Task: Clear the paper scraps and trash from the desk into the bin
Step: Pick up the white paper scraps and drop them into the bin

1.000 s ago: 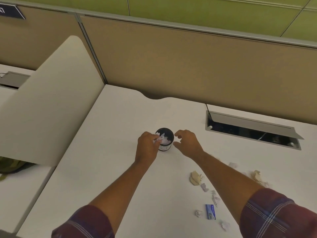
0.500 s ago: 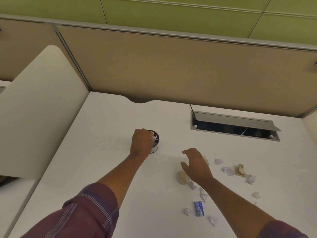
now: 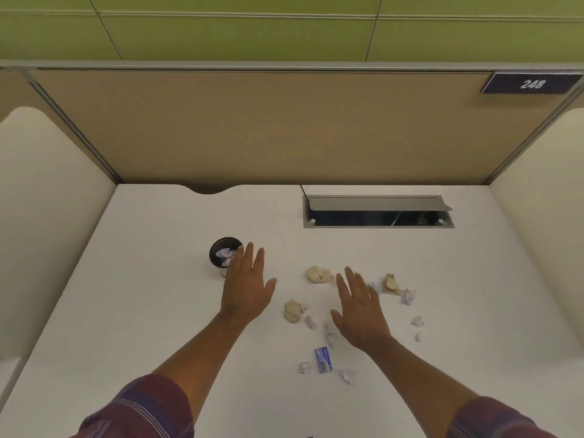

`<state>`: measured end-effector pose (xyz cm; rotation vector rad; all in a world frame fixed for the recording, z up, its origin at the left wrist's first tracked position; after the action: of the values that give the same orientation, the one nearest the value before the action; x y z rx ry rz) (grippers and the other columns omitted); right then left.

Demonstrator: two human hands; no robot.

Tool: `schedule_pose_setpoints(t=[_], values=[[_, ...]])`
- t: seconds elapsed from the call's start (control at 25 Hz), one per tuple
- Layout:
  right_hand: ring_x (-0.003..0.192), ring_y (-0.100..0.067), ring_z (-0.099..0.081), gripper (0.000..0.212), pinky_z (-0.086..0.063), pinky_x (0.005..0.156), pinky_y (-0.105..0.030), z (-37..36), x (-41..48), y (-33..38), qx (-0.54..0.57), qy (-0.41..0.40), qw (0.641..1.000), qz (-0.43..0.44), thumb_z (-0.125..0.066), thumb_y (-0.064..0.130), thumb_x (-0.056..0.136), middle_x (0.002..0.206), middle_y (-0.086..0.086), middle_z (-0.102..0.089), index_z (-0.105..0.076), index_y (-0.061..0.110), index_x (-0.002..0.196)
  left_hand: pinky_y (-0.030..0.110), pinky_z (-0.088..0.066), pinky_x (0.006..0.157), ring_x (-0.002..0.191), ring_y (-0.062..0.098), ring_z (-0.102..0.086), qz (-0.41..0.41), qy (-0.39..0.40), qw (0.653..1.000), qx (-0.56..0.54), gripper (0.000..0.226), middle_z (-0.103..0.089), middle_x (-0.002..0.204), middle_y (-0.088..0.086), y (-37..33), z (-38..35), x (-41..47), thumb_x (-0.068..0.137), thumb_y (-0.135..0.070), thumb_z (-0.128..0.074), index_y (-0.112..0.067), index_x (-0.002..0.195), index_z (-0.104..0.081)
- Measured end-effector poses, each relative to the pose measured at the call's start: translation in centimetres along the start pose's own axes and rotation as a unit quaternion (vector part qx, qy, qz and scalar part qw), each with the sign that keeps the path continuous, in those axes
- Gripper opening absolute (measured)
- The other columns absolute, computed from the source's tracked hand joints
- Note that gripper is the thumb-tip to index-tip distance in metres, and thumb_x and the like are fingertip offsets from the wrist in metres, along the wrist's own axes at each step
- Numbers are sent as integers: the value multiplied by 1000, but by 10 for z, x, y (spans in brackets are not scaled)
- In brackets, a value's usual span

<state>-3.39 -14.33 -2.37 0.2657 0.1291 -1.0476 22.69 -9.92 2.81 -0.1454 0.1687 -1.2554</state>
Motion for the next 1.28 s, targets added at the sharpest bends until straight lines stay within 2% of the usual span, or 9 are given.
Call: schedule_pose_setpoints(t=[0.08, 0.2, 0.36, 0.56, 0.68, 0.84, 0.96, 1.16, 1.28], values=[[157, -30, -2, 81, -16, 124, -50, -6, -15, -25, 1, 16, 1000, -16, -44, 51, 98, 170, -7, 9, -3, 20, 160, 47, -20, 129, 158, 34, -12, -29, 34, 999, -11, 79, -16, 170, 14, -37, -22, -12, 97, -57, -49, -15, 159, -24], [157, -29, -6, 80, -20, 123, -50, -6, -34, -66, 19, 22, 998, -52, -46, 50, 97, 171, -9, 2, -8, 19, 160, 43, -16, 129, 159, 30, -4, -64, 84, 994, -27, 81, -7, 172, 10, -91, -50, -23, 98, -57, -47, -18, 161, -15], [155, -31, -14, 80, -29, 119, -48, -1, -50, -132, 31, 28, 994, -97, -46, 50, 96, 170, -10, -7, -10, 16, 159, 43, -17, 130, 160, 30, -2, -105, 131, 986, -20, 82, -2, 172, 9, -165, -83, -24, 98, -57, -48, -20, 161, -9], [156, -26, -8, 87, -35, 115, -50, -18, -51, -187, 56, 105, 989, -87, -45, 53, 96, 171, -1, 4, 1, 16, 160, 46, -21, 128, 159, 36, 0, -113, 199, 973, 11, 86, 6, 172, 12, -223, -125, -10, 97, -56, -51, -23, 161, -4], [153, -24, -15, 90, -42, 107, -49, -28, -48, -197, 54, 135, 988, -52, -46, 57, 93, 170, 5, 3, -1, 17, 160, 49, -22, 127, 158, 39, 0, -110, 216, 970, 20, 87, 8, 171, 13, -242, -145, 2, 96, -58, -52, -23, 161, -5], [142, -27, -32, 82, -45, 97, -45, -35, -45, -191, 20, 127, 992, -1, -45, 59, 91, 165, 0, -22, -19, 16, 157, 52, -23, 126, 158, 41, -2, -95, 243, 965, 30, 87, 8, 171, 13, -250, -162, 15, 96, -58, -51, -22, 161, -5], [133, -27, -42, 74, -50, 88, -41, -31, -46, -190, 34, 87, 996, -5, -48, 57, 90, 154, -1, -33, -28, 18, 151, 52, -25, 126, 157, 40, -6, -90, 256, 962, 36, 85, 4, 172, 11, -252, -169, 17, 97, -59, -49, -22, 161, -6], [152, -27, -18, 89, -51, 100, -48, -26, -33, -197, 59, 72, 995, -29, -47, 60, 93, 170, 0, -6, -8, 16, 160, 50, -27, 124, 157, 37, -10, -92, 246, 965, 13, 82, -7, 172, 8, -257, -175, -13, 96, -64, -44, -23, 160, -14], [151, -25, -21, 84, -47, 103, -48, -28, -31, -193, 41, 89, 995, -13, -40, 62, 95, 170, 1, -10, -12, 16, 159, 48, -23, 125, 158, 35, -9, -107, 238, 965, 16, 86, -7, 172, 7, -259, -180, -45, 92, -74, -37, -24, 159, -15]])
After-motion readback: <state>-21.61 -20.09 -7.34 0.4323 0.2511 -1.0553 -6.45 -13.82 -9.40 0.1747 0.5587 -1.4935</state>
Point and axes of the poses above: each hand's wrist, its own x-axis towards the middle knuckle, its own z-axis out of the back of the hand, y = z × x, the point moved 10 cm from there along x, towards the middle knuckle
